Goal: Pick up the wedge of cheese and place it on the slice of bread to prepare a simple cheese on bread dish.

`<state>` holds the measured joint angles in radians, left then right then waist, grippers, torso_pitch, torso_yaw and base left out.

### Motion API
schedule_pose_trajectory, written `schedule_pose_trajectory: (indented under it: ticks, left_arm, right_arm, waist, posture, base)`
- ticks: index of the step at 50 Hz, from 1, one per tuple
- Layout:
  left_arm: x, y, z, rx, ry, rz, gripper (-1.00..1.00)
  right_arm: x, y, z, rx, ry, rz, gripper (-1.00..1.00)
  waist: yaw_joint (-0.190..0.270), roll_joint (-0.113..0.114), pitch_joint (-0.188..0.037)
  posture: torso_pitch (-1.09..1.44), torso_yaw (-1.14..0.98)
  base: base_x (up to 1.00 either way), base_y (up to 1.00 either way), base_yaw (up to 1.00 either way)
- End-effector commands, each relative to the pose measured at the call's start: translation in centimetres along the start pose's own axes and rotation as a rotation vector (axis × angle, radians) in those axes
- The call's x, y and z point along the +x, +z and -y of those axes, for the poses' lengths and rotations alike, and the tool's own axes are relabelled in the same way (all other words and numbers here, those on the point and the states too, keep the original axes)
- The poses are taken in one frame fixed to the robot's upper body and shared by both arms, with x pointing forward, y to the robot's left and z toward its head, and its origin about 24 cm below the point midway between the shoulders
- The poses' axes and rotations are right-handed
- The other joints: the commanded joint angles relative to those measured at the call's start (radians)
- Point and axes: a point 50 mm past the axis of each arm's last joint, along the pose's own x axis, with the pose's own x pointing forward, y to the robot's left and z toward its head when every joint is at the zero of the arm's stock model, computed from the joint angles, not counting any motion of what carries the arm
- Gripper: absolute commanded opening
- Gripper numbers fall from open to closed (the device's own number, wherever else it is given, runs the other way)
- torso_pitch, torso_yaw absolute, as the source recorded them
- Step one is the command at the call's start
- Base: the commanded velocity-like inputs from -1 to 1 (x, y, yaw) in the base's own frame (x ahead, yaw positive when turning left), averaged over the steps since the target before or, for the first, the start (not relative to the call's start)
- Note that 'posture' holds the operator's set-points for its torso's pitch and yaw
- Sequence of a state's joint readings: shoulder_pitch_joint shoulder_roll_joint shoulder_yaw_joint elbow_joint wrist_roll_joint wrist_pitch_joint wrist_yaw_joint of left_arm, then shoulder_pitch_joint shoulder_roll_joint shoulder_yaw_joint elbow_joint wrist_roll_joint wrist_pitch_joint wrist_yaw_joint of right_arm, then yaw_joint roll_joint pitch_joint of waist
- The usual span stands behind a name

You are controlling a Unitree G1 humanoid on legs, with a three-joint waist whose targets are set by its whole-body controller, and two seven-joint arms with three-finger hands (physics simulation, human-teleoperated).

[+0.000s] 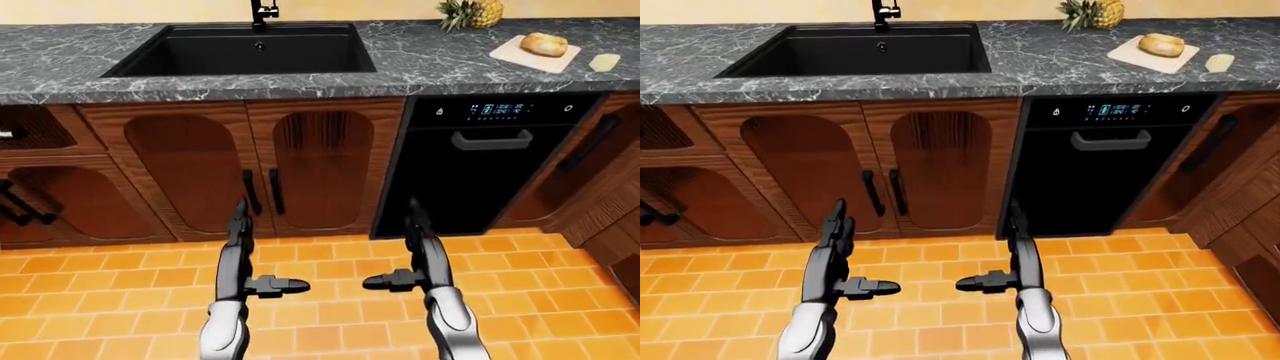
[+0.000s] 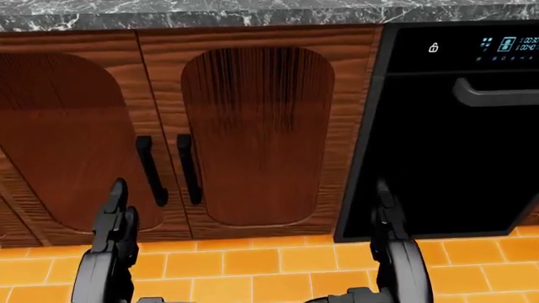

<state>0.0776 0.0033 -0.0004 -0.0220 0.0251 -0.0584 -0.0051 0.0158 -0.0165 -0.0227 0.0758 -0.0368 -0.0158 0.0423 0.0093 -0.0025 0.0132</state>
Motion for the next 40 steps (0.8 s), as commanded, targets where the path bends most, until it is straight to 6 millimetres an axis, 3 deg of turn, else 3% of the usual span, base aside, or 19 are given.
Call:
schedule_pose_trajectory:
  ticks: [1, 4, 8, 10, 11, 12, 13, 14, 15, 23, 25, 26, 28, 29, 31, 34, 37, 39, 40]
  left_arm:
    - [0.33, 1.74, 0.36, -0.003, -0.013, 0.095, 1.0]
    - [0.38, 1.69, 0.39, -0.004, -0.014, 0.094, 1.0]
    - [0.35, 1.68, 0.37, -0.006, -0.015, 0.094, 1.0]
    - [0.37, 1.71, 0.34, -0.007, -0.013, 0.095, 1.0]
    - [0.38, 1.69, 0.34, -0.007, -0.013, 0.095, 1.0]
    - [0.35, 1.68, 0.36, -0.006, -0.014, 0.096, 1.0]
    - [0.32, 1.69, 0.37, -0.006, -0.014, 0.096, 1.0]
    - [0.3, 1.7, 0.37, -0.006, -0.014, 0.097, 1.0]
    - [0.3, 1.7, 0.37, -0.006, -0.014, 0.098, 1.0]
    - [0.31, 1.53, 0.48, -0.005, -0.014, 0.097, 1.0]
    - [0.3, 1.63, 0.43, -0.011, -0.01, 0.101, 1.0]
    - [0.3, 1.65, 0.42, -0.013, -0.01, 0.101, 1.0]
    - [0.28, 1.67, 0.4, -0.013, -0.01, 0.101, 1.0]
    - [0.32, 1.64, 0.39, -0.014, -0.009, 0.1, 1.0]
    - [0.29, 1.62, 0.43, -0.013, -0.01, 0.1, 1.0]
    - [0.33, 1.51, 0.52, -0.012, -0.013, 0.098, 1.0]
    - [0.35, 1.49, 0.53, -0.011, -0.013, 0.098, 1.0]
    - [0.35, 1.54, 0.51, -0.011, -0.012, 0.098, 1.0]
    - [0.38, 1.53, 0.51, -0.011, -0.012, 0.098, 1.0]
  right_arm:
    - [0.34, 1.88, 0.17, -0.007, -0.002, 0.095, 1.0]
    - [0.28, 2.03, 0.12, -0.007, -0.001, 0.1, 1.0]
    - [0.29, 1.94, 0.09, -0.006, 0.0, 0.1, 1.0]
    - [0.33, 1.91, 0.11, -0.005, 0.001, 0.099, 1.0]
    - [0.3, 1.91, 0.12, -0.005, 0.002, 0.099, 1.0]
    - [0.25, 1.93, 0.12, -0.005, 0.003, 0.099, 1.0]
    - [0.22, 1.96, 0.11, -0.005, 0.003, 0.1, 1.0]
    - [0.22, 1.95, 0.08, -0.005, 0.005, 0.1, 1.0]
    - [0.2, 1.97, 0.06, -0.005, 0.006, 0.1, 1.0]
    - [0.25, 1.86, -0.11, -0.008, 0.019, 0.094, 1.0]
    - [0.35, 1.75, -0.1, -0.009, 0.02, 0.091, 1.0]
    - [0.43, 1.7, -0.17, -0.009, 0.022, 0.089, 1.0]
    - [0.42, 1.69, -0.2, -0.009, 0.024, 0.088, 1.0]
    - [0.43, 1.69, -0.19, -0.009, 0.025, 0.087, 1.0]
    - [0.46, 1.63, -0.26, -0.009, 0.027, 0.086, 1.0]
    - [0.48, 1.62, -0.22, -0.007, 0.027, 0.085, 1.0]
    - [0.51, 1.55, -0.23, -0.008, 0.028, 0.083, 1.0]
    - [0.36, 1.68, -0.15, -0.008, 0.027, 0.086, 1.0]
    - [0.34, 1.68, -0.11, -0.008, 0.025, 0.086, 1.0]
  waist:
    - [0.001, 0.011, -0.01]
    - [0.005, 0.038, -0.003]
    - [0.007, 0.021, -0.003]
    - [0.008, -0.017, 0.005]
    - [0.006, -0.049, -0.003]
    - [-0.003, -0.1, -0.016]
    - [-0.01, -0.04, -0.003]
    - [-0.006, -0.056, 0.001]
    - [-0.015, -0.05, 0.003]
    - [0.005, 0.032, 0.023]
    - [0.007, 0.061, 0.02]
    - [0.009, 0.087, 0.011]
    - [0.017, 0.058, 0.013]
    - [0.011, 0.067, 0.014]
    - [0.011, 0.063, 0.0]
    - [0.011, 0.038, 0.003]
    - [0.012, -0.003, 0.007]
    - [0.009, -0.058, -0.01]
    - [0.013, -0.068, -0.019]
  posture:
    - [0.0, 0.0]
    - [0.0, 0.0]
    - [0.0, 0.0]
    - [0.0, 0.0]
    - [0.0, 0.0]
    - [0.0, 0.0]
    - [0.0, 0.0]
    - [0.0, 0.0]
    - [0.0, 0.0]
    - [0.0, 0.0]
    - [0.0, 0.0]
    - [0.0, 0.0]
    - [0.0, 0.0]
    - [0.0, 0.0]
    - [0.0, 0.0]
    - [0.0, 0.0]
    - [0.0, 0.0]
    - [0.0, 0.0]
    - [0.0, 0.0]
  base:
    - [0.0, -0.21, 0.0]
    - [0.0, -0.37, 0.0]
    - [0.0, -0.39, 0.0]
    - [0.0, -0.35, 0.0]
    - [0.0, -0.35, 0.0]
    - [0.0, -0.35, 0.0]
    - [0.0, -0.35, 0.0]
    - [0.0, -0.35, 0.0]
    - [0.0, -0.36, 0.0]
    - [0.0, -0.34, 0.0]
    - [0.0, -0.33, 0.0]
    - [0.0, -0.32, 0.0]
    - [0.0, -0.32, 0.0]
    - [0.0, -0.3, 0.0]
    - [0.0, -0.32, 0.0]
    - [0.0, -0.31, 0.0]
    - [0.0, -0.38, 0.0]
    - [0.0, -0.47, 0.0]
    - [0.0, -0.51, 0.0]
